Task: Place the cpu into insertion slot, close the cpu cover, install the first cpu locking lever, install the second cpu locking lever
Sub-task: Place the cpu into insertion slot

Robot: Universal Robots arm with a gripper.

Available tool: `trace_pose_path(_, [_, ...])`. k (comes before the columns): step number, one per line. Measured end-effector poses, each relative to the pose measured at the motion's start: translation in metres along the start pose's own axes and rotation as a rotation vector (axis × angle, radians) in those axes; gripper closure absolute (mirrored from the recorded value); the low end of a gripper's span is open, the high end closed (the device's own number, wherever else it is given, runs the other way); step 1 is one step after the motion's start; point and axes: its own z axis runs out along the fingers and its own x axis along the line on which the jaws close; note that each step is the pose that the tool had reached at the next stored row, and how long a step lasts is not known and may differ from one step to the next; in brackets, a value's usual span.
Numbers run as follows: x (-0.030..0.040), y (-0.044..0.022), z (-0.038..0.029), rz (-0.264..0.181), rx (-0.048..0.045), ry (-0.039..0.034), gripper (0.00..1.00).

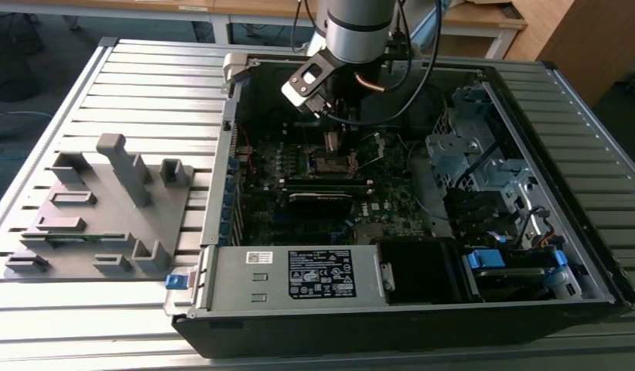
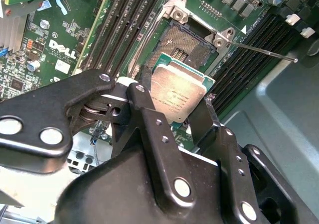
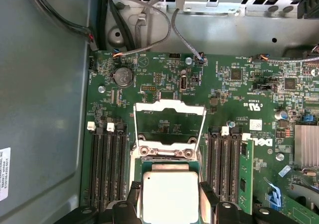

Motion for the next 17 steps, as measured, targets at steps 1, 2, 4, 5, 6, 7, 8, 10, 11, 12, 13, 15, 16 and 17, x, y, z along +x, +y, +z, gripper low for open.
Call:
trace_pose_path(1, [0.0, 0.0, 0.0, 0.0, 0.0, -0.0001, 0.46])
trace_pose_path(2, [0.0, 0.0, 0.0008, 0.0, 0.0, -0.0001, 0.46])
trace_pose_path(4, [-0.0001, -0.0001, 0.0015, 0.0, 0.0001, -0.0002, 0.46])
trace_pose_path(5, [-0.0001, -0.0001, 0.0016, 0.0, 0.0001, -0.0002, 0.46])
trace_pose_path(6, [-0.0001, -0.0001, 0.0017, 0.0, 0.0, -0.0001, 0.46])
trace_pose_path(7, [-0.0001, -0.0001, 0.0018, 0.0, 0.0, 0.0, 0.46])
trace_pose_path(8, [-0.0001, -0.0001, 0.002, 0.0, 0.0, -0.0002, 0.46])
trace_pose_path(10, [-0.0001, -0.0001, 0.0023, 0.0, 0.0, -0.0001, 0.46])
trace_pose_path(11, [-0.0001, -0.0001, 0.0023, 0.0, 0.0, -0.0001, 0.46])
trace_pose_path(12, [-0.0001, -0.0001, 0.0023, 0.0, 0.0, -0.0001, 0.46])
trace_pose_path(13, [-0.0001, -0.0001, 0.0023, 0.0, 0.0001, -0.0002, 0.46])
trace_pose_path(15, [-0.0001, -0.0001, 0.0023, 0.0, 0.0001, -0.0002, 0.46])
trace_pose_path(16, [-0.0001, -0.0001, 0.0023, 0.0, 0.0001, -0.0002, 0.46])
trace_pose_path(17, [-0.0001, -0.0001, 0.0024, 0.0, 0.0, -0.0002, 0.46])
